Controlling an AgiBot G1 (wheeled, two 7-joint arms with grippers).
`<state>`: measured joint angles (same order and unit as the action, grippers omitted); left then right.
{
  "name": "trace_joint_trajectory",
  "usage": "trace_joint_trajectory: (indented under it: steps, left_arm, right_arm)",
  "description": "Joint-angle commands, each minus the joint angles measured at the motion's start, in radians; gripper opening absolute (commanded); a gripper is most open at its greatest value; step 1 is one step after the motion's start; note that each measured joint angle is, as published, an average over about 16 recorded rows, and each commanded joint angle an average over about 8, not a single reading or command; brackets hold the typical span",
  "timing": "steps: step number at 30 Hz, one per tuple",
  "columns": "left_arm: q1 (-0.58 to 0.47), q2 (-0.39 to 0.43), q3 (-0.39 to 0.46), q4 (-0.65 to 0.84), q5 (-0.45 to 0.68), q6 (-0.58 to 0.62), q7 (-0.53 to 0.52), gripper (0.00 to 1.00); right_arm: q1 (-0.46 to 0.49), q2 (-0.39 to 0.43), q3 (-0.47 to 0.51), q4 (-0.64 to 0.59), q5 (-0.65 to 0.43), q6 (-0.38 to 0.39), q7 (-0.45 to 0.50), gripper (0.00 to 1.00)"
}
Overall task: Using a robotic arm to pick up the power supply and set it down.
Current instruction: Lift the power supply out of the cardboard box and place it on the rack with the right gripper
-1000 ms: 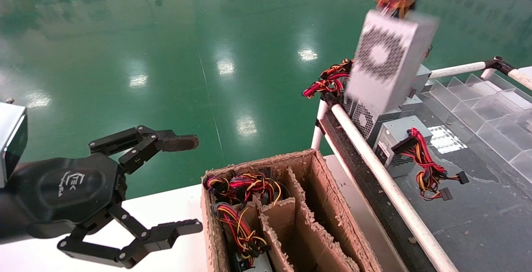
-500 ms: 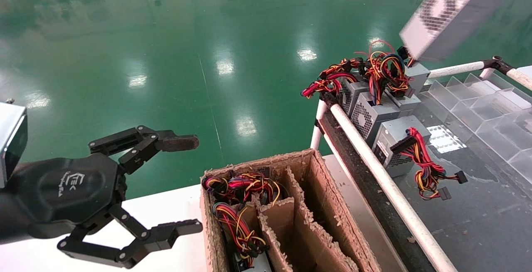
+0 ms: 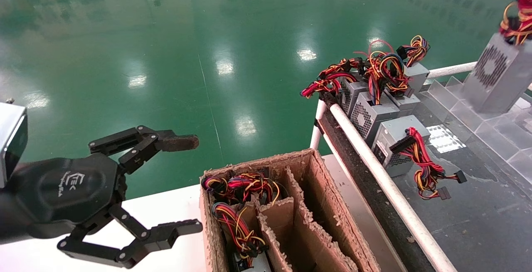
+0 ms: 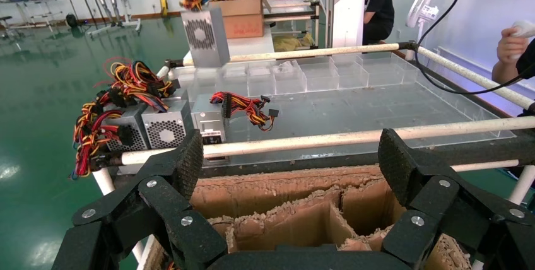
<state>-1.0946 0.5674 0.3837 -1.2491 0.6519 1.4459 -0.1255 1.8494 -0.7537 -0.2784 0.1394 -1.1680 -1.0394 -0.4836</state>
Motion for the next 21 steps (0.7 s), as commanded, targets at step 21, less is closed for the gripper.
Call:
trace_joint_trajectory:
  steps: [21]
  left_arm:
    - [0.000, 0.000, 0.000, 0.000, 0.000, 0.000, 0.000, 1.00]
  right_arm:
    - [-0.003, -0.153, -0.040, -0.115, -0.053, 0.031, -0.028, 0.00]
